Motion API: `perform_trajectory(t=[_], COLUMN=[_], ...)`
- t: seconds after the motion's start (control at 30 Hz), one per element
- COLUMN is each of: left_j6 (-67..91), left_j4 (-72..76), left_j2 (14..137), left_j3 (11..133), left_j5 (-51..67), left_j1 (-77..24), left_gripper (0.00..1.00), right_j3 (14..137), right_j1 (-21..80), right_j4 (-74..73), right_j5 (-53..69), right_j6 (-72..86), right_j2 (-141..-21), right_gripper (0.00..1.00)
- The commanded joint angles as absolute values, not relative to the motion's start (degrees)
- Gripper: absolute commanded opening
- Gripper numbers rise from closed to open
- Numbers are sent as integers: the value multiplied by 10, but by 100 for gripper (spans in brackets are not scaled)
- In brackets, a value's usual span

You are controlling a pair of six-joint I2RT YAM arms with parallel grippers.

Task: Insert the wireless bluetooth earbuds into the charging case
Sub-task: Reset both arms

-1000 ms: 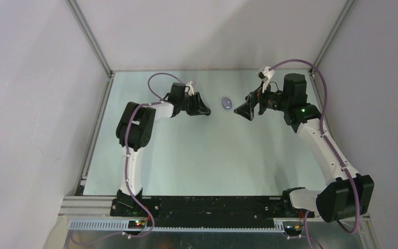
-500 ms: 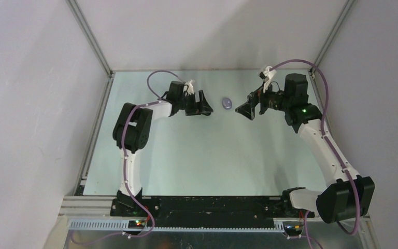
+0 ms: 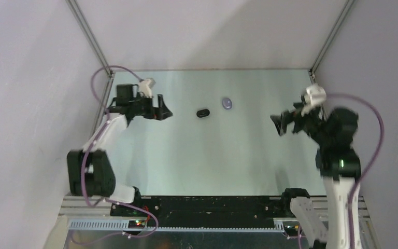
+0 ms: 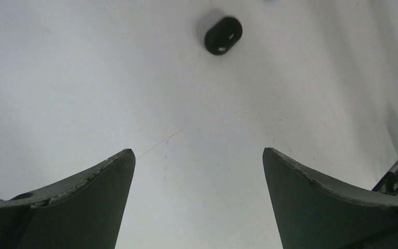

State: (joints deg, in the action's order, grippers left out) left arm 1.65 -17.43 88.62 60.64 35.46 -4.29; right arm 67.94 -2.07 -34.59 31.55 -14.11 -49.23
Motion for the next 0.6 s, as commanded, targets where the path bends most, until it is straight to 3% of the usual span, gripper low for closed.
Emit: perform_trajectory(t=[0.0,0.3,0.57], left_j6=[-75,-209,-272], left_j4=[-264,-348,-388], left_j2=[706,270,204], left_j3=[597,465,378], left_j5=[407,329,356], left_j1=[27,67,68], left_gripper=[99,99,99], right_j3=[583,550,506], right_j1=[-23,-24,-23], right_j4=[-331,-326,-285], right_j5=[224,247,138], right_j6=[-127,-54,-57], right_j2=[-316,-260,-236], right_gripper=[99,99,99])
